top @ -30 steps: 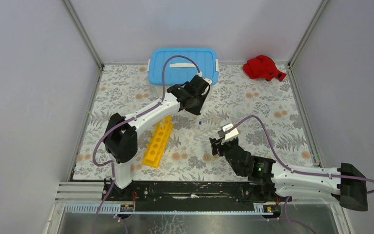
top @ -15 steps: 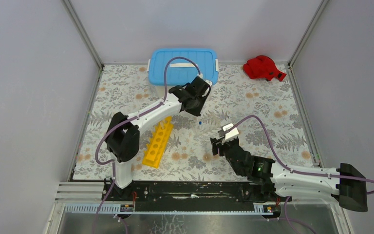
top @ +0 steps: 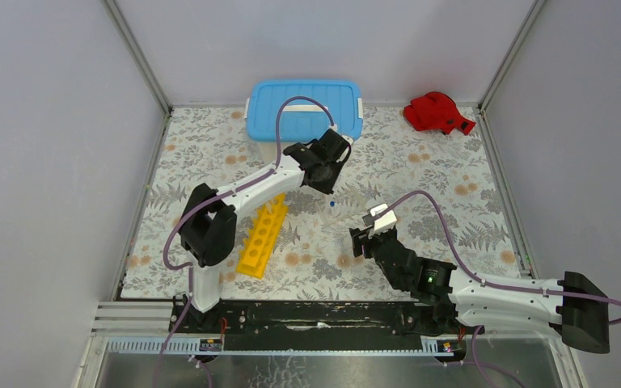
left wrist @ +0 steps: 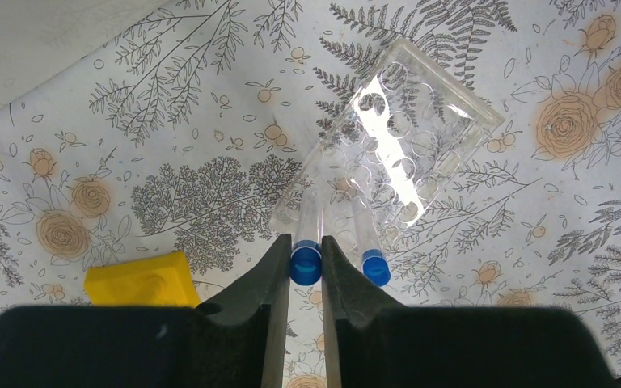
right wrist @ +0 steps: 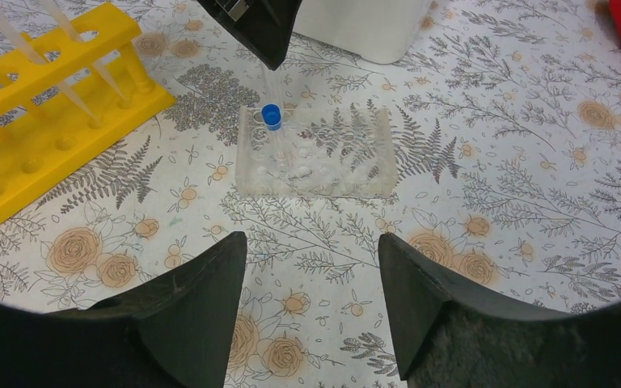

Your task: Organize the chemistry lab equipment

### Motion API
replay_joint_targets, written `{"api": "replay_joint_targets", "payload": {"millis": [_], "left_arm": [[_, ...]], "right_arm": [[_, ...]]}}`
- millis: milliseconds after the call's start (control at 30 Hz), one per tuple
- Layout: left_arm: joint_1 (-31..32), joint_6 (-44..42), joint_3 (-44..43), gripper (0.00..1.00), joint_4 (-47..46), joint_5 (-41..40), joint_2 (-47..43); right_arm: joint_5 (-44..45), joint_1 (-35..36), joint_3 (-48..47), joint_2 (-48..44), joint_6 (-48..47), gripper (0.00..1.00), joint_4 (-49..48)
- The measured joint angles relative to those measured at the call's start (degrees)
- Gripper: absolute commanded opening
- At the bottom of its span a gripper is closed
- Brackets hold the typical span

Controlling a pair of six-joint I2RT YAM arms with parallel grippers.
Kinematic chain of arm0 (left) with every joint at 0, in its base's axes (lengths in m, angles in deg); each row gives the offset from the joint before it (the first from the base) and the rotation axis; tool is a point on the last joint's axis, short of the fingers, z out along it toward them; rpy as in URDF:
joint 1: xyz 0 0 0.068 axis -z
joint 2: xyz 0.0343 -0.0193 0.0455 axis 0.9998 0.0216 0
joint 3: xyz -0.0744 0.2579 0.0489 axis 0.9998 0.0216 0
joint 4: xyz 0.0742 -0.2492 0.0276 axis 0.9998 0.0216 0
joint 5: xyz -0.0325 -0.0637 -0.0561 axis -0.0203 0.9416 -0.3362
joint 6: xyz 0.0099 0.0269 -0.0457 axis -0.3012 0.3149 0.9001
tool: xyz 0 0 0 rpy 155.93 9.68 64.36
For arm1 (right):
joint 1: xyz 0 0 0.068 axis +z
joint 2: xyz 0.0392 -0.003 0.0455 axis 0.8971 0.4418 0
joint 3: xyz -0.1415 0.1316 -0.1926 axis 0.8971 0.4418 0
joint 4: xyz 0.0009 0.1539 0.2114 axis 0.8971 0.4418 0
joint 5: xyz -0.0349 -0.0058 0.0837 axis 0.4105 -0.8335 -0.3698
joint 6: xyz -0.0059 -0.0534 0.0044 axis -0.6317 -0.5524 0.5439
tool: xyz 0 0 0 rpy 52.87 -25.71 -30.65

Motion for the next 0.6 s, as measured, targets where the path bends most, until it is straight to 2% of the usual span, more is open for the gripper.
{"api": "replay_joint_targets", "payload": {"millis": [600], "left_arm": [[0.1,-0.1,1.4,0.05,-2.3,-0.1,0.3]], "right_arm": [[-0.7,-0.8,0.1,0.1,0.3,0.68,0.0]]}}
